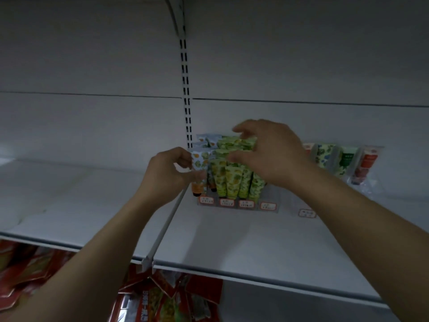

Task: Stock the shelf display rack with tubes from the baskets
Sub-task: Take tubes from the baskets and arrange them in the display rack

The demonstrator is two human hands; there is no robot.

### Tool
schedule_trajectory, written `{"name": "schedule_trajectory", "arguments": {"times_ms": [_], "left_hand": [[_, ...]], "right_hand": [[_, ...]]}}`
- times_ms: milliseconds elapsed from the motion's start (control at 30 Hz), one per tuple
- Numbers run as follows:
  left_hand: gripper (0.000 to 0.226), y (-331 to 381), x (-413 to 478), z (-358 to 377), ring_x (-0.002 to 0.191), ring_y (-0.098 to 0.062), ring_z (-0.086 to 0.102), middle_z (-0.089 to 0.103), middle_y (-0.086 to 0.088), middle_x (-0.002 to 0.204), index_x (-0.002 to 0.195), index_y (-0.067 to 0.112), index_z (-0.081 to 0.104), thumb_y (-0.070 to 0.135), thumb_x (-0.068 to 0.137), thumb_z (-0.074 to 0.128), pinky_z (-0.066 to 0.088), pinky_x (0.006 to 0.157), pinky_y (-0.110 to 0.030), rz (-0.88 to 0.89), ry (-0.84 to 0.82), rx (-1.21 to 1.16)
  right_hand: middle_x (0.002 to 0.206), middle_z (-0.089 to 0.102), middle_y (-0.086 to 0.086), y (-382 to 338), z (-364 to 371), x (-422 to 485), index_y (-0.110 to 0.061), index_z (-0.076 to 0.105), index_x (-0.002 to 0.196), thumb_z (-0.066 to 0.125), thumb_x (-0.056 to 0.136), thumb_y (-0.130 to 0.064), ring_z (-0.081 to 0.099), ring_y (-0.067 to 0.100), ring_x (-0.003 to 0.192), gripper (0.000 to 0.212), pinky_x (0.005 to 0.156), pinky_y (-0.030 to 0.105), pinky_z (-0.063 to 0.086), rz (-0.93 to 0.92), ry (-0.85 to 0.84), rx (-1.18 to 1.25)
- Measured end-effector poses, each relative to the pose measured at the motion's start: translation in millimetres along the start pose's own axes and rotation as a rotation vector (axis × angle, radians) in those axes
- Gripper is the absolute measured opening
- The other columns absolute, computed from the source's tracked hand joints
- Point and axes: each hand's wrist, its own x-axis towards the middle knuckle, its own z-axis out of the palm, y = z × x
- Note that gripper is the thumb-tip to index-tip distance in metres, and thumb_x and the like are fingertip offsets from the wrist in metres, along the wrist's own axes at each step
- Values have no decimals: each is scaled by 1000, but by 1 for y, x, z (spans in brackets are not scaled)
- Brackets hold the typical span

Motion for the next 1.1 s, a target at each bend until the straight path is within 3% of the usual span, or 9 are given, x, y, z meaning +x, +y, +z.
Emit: {"name": "schedule_trajectory", "arguments": {"times_ms": [100,267,400,500,633,733,833,967,1100], "left_hand": [[29,6,1,1,68,6,55,61,11,74,75,24,63,28,62,88,36,61,-3,29,5,-4],[30,8,11,5,75,5,51,55,16,85,77,33,57,30,67,85,36,64,-4,88,0,13],[45,-13,25,15,102,-13,45,45,6,107,114,22,59,30,75,80,41,82,-26,94,32,30],[30,-28,25,29,97,-14,55,54,6,103,104,26,60,28,79,77,41,74,-21,99,-53,-33],[27,-37,26,36,94,-11,63,63,12,97,99,29,58,23,81,76,50,77,-21,102,-32,-148],[51,-36,28,31,85,8,60,61,18,93,119,36,46,25,80,77,49,69,-11,75,-51,-168],[69,-37,29,30,80,10,57,56,16,96,132,34,37,20,79,78,52,71,-16,47,-54,-221],[47,-44,24,36,78,-6,59,53,3,100,103,25,40,17,77,78,57,68,-33,7,57,-220],[28,-60,17,39,69,-6,59,64,4,76,88,18,53,29,79,77,44,59,-16,36,47,-91]], "right_hand": [[128,56,-4,-28,6,20,-29,48,136,74,77,-46,56,16,104,66,85,26,42,-77,-171,52],[73,55,-4,-42,25,44,-17,70,90,75,79,-30,53,15,68,18,53,26,34,-152,-154,-9],[81,64,3,-28,42,51,-13,70,87,74,82,-22,58,19,73,10,62,27,44,-111,-103,-80],[87,67,6,-17,64,41,-15,69,91,68,85,-19,62,23,80,7,66,31,49,-97,-100,-149],[83,65,4,-13,76,38,-18,65,89,64,88,-35,58,21,74,18,58,29,32,-140,-34,-219],[88,67,4,-16,76,42,-17,65,93,63,89,-34,58,22,79,18,64,27,27,-222,-43,-279],[94,65,8,-17,75,43,-14,65,97,65,88,-35,57,26,91,23,69,28,28,-271,-53,-272],[89,57,6,-18,75,38,-10,61,90,65,89,-32,45,18,83,22,67,31,33,-319,-90,-276],[87,50,3,-18,75,38,-15,58,90,64,88,-35,48,20,85,21,69,32,40,-291,-96,-260]]}}
